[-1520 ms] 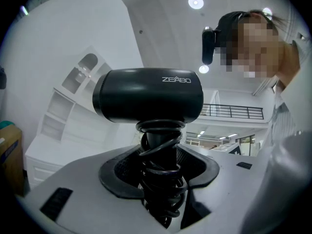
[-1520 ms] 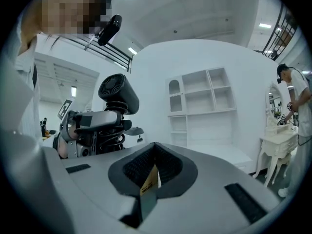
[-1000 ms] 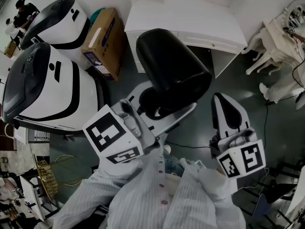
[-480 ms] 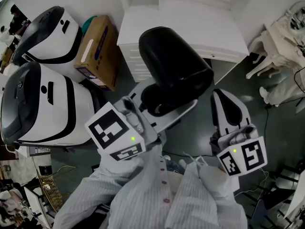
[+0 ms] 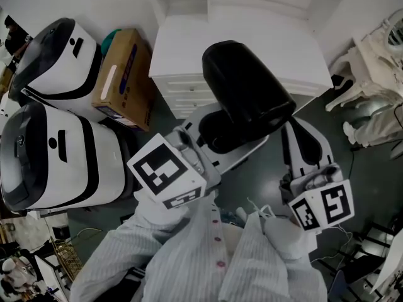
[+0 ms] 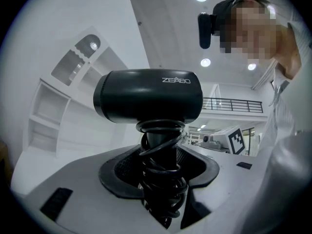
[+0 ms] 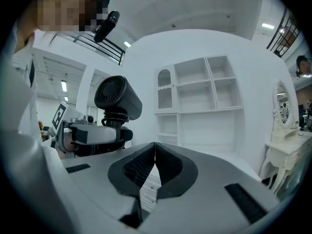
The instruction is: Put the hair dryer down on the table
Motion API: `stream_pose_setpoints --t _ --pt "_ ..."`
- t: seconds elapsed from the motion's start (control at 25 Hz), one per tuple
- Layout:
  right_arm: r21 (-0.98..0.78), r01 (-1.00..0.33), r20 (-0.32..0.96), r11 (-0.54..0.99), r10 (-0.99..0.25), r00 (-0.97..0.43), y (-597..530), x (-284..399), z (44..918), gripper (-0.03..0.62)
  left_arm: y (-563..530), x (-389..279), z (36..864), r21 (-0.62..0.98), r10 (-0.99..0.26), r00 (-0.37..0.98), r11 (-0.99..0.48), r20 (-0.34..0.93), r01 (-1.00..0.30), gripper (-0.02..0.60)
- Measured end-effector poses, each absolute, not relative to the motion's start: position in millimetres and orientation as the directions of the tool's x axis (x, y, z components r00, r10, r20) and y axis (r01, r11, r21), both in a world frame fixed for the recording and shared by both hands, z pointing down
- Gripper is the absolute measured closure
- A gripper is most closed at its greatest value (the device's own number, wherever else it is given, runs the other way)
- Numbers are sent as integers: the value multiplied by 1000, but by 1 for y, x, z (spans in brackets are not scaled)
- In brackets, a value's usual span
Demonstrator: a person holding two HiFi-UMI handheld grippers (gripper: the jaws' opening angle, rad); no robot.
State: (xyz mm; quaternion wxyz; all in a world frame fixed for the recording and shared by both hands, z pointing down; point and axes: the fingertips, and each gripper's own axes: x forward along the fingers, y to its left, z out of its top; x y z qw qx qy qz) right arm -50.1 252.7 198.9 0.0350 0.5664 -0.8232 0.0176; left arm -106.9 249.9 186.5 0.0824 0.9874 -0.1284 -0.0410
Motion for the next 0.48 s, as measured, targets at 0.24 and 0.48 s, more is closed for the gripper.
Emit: stream_pose_setpoints --t 0.24,0.48 --pt "9 -941 88 338 -938 -336 208 -48 204 582 204 -105 197 173 -249 967 -956 -48 -237 359" --pt "-2 -946 95 325 -941 -323 175 -50 215 582 170 -106 211 175 -238 971 -957 -28 -230 359"
